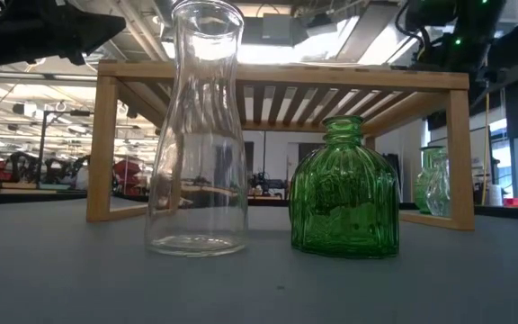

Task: Sort vases onto shelf
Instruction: Put the transparent bottle on the shelf

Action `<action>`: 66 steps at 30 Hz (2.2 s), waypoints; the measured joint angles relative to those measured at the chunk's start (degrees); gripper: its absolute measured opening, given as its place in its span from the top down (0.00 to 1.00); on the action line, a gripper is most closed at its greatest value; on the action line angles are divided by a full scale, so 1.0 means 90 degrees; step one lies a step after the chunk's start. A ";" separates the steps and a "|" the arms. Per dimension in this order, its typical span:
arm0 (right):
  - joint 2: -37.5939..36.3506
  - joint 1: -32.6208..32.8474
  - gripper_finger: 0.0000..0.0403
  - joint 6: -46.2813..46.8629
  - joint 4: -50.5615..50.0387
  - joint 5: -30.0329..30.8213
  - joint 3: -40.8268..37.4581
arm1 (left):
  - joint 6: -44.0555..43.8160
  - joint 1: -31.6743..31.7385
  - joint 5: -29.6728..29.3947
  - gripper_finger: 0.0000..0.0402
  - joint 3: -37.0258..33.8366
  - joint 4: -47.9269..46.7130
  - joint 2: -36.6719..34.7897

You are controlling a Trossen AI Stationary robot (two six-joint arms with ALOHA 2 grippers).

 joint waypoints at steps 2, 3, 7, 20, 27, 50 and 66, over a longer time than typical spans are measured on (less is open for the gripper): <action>0.0017 -0.0158 0.35 -0.0143 0.0202 -0.0050 -0.0178 | 0.0001 0.0000 -0.0001 0.91 0.0000 0.0001 0.0000; 0.0019 -0.0228 0.35 -0.0205 0.0300 -0.0126 -0.0280 | 0.0001 0.0000 0.0000 0.91 0.0000 -0.0001 0.0000; 0.0012 -0.0435 0.35 -0.0274 0.0738 -0.0346 -0.0682 | 0.0001 0.0002 -0.0156 0.91 0.0000 -0.0001 0.0000; 0.0011 -0.0480 0.36 -0.0290 0.1606 -0.0278 -0.1462 | 0.0003 0.0002 -0.0315 0.91 0.0000 0.0054 0.0000; 0.0010 -0.0480 0.36 -0.0290 0.1968 -0.0228 -0.1814 | 0.0003 0.0002 -0.0315 0.91 0.0000 0.0169 0.0000; 0.0007 -0.0477 0.41 -0.0477 0.2460 0.0004 -0.2126 | 0.0006 0.0002 -0.0313 0.91 0.0000 0.0194 0.0000; -0.0140 -0.0477 0.66 -0.0786 0.2244 -0.0113 -0.1977 | 0.0004 0.0002 -0.0313 0.91 0.0000 0.0191 0.0000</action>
